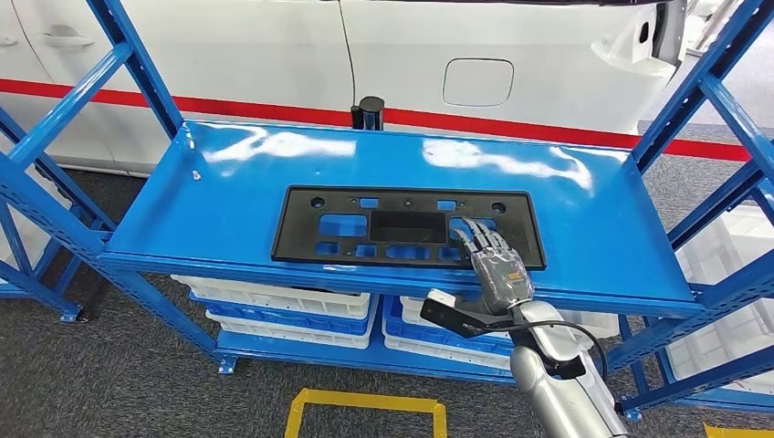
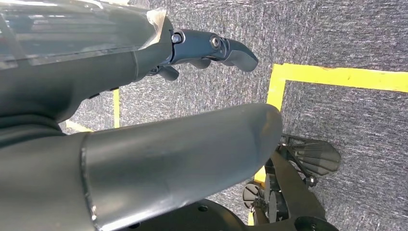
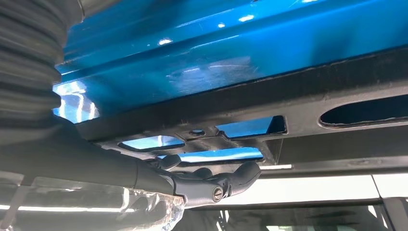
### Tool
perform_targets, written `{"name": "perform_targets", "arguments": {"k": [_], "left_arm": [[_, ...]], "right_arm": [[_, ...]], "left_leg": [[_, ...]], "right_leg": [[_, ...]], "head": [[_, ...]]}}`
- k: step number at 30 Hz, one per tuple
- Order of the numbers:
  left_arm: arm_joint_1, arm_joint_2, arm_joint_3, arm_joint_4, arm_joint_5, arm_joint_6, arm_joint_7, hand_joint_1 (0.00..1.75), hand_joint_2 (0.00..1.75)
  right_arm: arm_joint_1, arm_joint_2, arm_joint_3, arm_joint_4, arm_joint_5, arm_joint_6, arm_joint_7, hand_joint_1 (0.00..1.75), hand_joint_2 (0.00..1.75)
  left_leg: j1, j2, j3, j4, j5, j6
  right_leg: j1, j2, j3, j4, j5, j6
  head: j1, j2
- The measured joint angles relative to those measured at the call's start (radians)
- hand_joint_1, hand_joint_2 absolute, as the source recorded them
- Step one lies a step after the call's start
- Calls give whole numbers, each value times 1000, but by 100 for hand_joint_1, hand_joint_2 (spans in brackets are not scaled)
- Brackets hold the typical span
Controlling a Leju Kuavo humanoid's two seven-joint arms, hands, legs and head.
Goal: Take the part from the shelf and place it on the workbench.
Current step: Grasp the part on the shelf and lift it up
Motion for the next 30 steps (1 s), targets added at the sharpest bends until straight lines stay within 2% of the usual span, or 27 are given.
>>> {"name": "perform_targets", "arguments": {"k": [19,23,27,30], "left_arm": [[0,1,0,0,0,0,0,0,0],[0,1,0,0,-1,10,-2,0,0],[-5,-12,-1,0,-9,91,-5,0,0],[-7,-23,-4,0,-15,107,-4,0,0]], "right_arm": [[-1,0,0,9,0,0,0,0,175],[1,0,-1,9,17,-12,15,153,175],[46,12,-25,-15,151,-89,101,159,175],[78,21,-66,-41,199,-94,103,151,175]], "left_leg": [[0,0,0,0,0,0],[0,0,0,0,0,0],[0,-3,-1,0,0,1],[-1,-7,-3,0,2,3]], "right_leg": [[0,0,0,0,0,0],[0,0,-1,0,0,0],[-1,-2,-1,0,-2,1],[-2,-5,-1,0,-3,0]], "head": [[0,0],[0,0],[0,0],[0,0]]}}
